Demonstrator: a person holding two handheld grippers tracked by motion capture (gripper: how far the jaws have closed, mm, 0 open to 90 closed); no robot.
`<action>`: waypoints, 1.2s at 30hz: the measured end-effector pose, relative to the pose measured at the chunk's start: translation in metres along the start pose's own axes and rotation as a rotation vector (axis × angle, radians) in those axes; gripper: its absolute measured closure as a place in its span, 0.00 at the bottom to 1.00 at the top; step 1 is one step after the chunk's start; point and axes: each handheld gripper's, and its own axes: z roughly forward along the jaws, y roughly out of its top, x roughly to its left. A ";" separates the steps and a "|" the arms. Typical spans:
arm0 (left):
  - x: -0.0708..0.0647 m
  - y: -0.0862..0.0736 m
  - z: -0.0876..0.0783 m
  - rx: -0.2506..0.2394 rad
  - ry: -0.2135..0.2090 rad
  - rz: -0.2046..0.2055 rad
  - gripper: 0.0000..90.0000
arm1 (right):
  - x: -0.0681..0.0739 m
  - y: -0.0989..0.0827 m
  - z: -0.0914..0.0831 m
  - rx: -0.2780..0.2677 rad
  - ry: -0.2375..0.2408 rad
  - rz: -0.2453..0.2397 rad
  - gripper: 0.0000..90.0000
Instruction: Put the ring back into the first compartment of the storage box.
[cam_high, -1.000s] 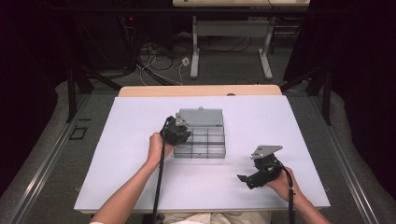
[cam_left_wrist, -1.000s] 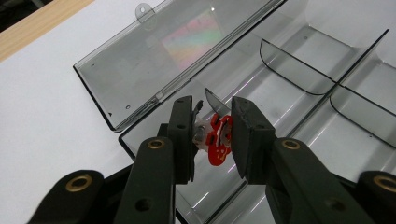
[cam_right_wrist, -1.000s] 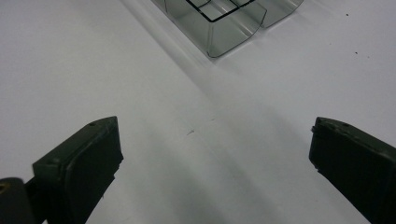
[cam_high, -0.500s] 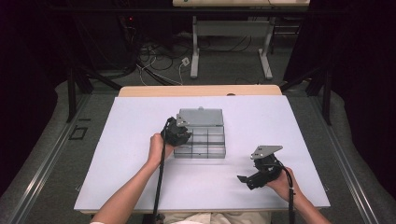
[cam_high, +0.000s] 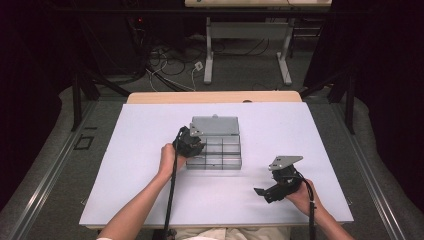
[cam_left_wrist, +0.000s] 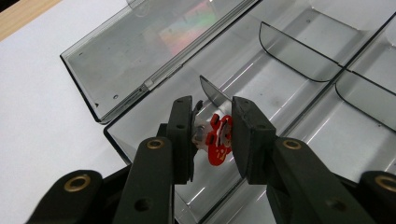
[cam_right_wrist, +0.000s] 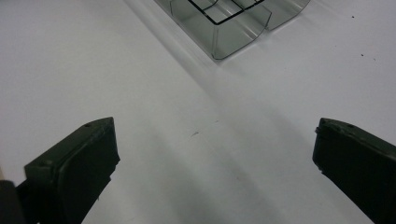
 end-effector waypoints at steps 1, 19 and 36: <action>0.000 0.000 0.000 0.003 -0.001 0.004 0.78 | 0.000 0.000 0.000 -0.001 0.000 -0.004 0.00; -0.001 -0.002 0.003 0.002 -0.006 0.008 0.76 | 0.001 0.000 0.001 0.010 -0.001 -0.006 0.00; -0.004 0.004 -0.015 -0.033 0.013 -0.012 0.42 | 0.000 -0.001 0.000 0.000 -0.005 -0.012 0.00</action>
